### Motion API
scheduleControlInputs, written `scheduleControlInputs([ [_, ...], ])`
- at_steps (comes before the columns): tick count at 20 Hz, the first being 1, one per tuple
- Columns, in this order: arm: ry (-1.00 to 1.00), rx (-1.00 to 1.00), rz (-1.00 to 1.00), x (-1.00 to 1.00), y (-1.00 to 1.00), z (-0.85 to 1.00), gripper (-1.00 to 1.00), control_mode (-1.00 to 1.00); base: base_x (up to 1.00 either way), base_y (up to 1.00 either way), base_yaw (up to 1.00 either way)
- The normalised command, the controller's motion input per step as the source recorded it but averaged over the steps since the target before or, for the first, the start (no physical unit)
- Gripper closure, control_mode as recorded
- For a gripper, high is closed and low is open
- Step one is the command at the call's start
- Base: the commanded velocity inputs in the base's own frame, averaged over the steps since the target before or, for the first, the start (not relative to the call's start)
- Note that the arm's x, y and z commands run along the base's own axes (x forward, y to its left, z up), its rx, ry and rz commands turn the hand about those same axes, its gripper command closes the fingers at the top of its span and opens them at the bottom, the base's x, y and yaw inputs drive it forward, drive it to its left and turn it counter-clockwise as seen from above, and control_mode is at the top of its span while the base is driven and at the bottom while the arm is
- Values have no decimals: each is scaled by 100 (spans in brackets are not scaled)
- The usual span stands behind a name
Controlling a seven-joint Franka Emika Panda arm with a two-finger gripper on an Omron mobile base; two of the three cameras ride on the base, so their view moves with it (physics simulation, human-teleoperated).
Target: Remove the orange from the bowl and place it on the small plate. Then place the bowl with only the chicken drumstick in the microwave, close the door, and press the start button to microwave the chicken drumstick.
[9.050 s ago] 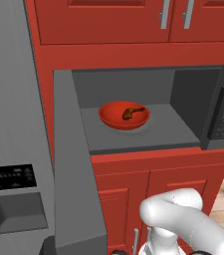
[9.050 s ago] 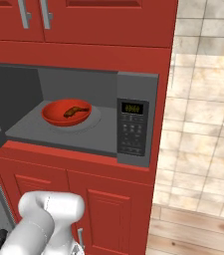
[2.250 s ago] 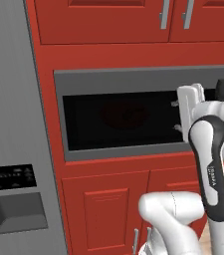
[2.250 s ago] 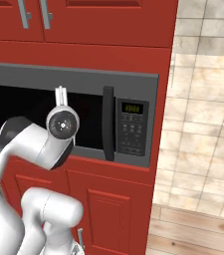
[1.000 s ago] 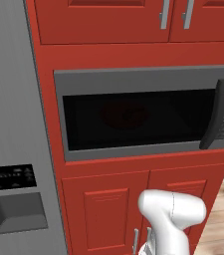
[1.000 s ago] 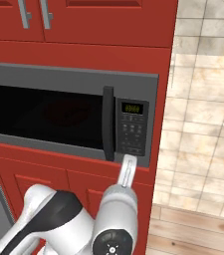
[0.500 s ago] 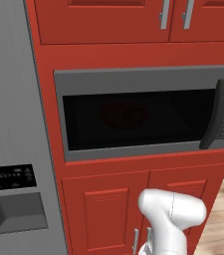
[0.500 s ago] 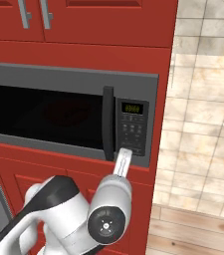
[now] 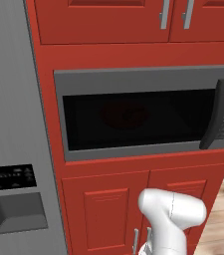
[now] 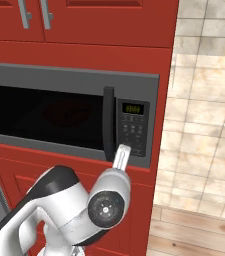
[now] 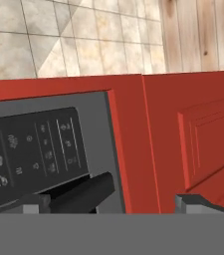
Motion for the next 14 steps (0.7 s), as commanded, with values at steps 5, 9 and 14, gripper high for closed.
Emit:
scheduleControlInputs([
  [5,3,0,1,7,23,0,-100,-100,0,0,0],
  [9,0,5,5,2,-9,0,-100,-100,0,0,0],
  [14,0,5,3,0,-21,0,-100,-100,0,0,0],
])
